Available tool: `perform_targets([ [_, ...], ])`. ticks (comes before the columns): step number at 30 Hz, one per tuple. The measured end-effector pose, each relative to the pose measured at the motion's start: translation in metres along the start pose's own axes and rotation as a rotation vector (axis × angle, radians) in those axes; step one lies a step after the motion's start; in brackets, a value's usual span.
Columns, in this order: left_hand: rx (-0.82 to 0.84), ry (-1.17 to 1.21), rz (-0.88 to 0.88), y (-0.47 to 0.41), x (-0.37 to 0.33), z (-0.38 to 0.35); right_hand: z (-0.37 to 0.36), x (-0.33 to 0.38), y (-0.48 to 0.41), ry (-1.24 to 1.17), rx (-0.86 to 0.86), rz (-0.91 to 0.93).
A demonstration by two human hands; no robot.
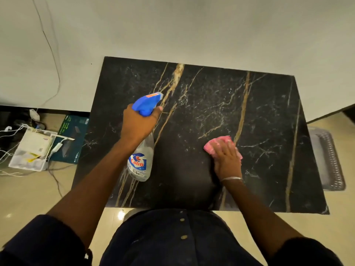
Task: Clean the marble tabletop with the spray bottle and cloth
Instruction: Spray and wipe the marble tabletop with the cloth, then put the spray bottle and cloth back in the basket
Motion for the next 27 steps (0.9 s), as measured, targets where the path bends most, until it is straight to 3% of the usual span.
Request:
perform_targets([
  [3, -0.004, 0.017, 0.025, 0.011, -0.014, -0.016, 0.008, -0.021, -0.039, -0.126, -0.001, -0.097],
  [6, -0.018, 0.024, 0.013, 0.021, -0.034, -0.032, 0.039, 0.001, -0.075, -0.634, 0.059, -0.251],
  [10, -0.050, 0.017, -0.006, 0.037, -0.059, -0.049, 0.051, 0.010, -0.090, -1.286, 0.165, -0.839],
  [13, -0.059, 0.007, -0.009, 0.049, -0.070, -0.059, 0.049, -0.001, -0.078, -1.598, 0.286, -1.261],
  [18, -0.055, -0.005, 0.013, 0.067, -0.072, -0.076, 0.060, -0.021, -0.068, -1.577, 0.350, -1.087],
  [21, 0.004, -0.014, -0.012, 0.078, -0.072, -0.086, 0.067, -0.035, -0.069, -1.326, 0.231, -0.952],
  [25, 0.046, -0.025, -0.034, 0.087, -0.078, -0.099, 0.092, -0.044, -0.075, -0.829, 0.081, -0.611],
  [27, 0.065, 0.023, -0.018, 0.090, -0.079, -0.105, 0.098, -0.047, -0.072, -0.741, 0.032, -0.536],
])
Point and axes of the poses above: each hand's wrist, its own y-axis away from the middle knuckle, its own z-axis out of the back of the hand, x = y × z, the point moved 5 cm from there along -y, towards the middle knuckle, and after that the axes turned 15 degrees about -x, right-handed, at the moved point
